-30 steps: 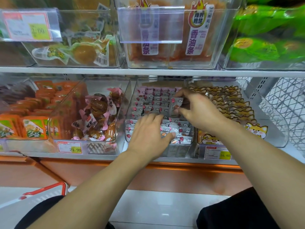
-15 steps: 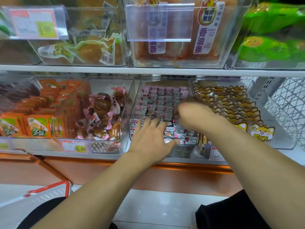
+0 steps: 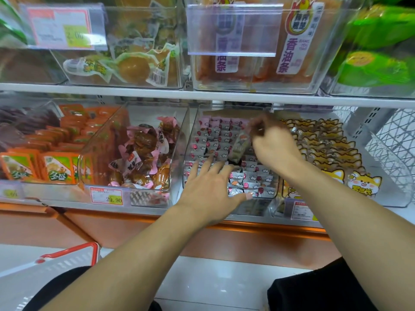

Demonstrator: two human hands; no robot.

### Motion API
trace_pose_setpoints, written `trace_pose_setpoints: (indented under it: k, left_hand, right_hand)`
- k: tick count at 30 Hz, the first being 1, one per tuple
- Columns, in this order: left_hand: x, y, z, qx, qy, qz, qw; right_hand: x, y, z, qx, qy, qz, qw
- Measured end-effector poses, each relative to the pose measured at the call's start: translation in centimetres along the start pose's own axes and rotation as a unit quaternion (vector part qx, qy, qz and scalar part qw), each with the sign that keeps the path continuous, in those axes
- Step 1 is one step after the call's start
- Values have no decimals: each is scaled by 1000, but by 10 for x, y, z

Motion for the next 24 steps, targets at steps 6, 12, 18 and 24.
trace_pose_setpoints:
  k: [6, 12, 18, 24]
  left_hand:
    - [9, -8, 1, 18, 29, -45, 998]
    - [32, -40, -6, 141, 111, -345, 921]
    - [24, -47, -17, 169, 75, -668, 721]
    - [19, -54, -23, 163, 71, -699, 693]
  right_hand:
    - [40, 12, -17, -48, 117, 183, 975]
    - [30, 19, -42, -167, 76, 465, 866]
    - [0, 18, -67, -301, -1, 584, 754]
    - [-14, 17, -78, -337, -67, 588, 732]
Point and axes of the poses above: each hand's wrist, its own z-axis towards the middle knuckle, its own x-axis out of the back of the hand, y = z × x, the point moved 9 cm from there along z, towards the middle knuckle, and after that the axes turned 14 degrees about z, right-handed, at the moved point
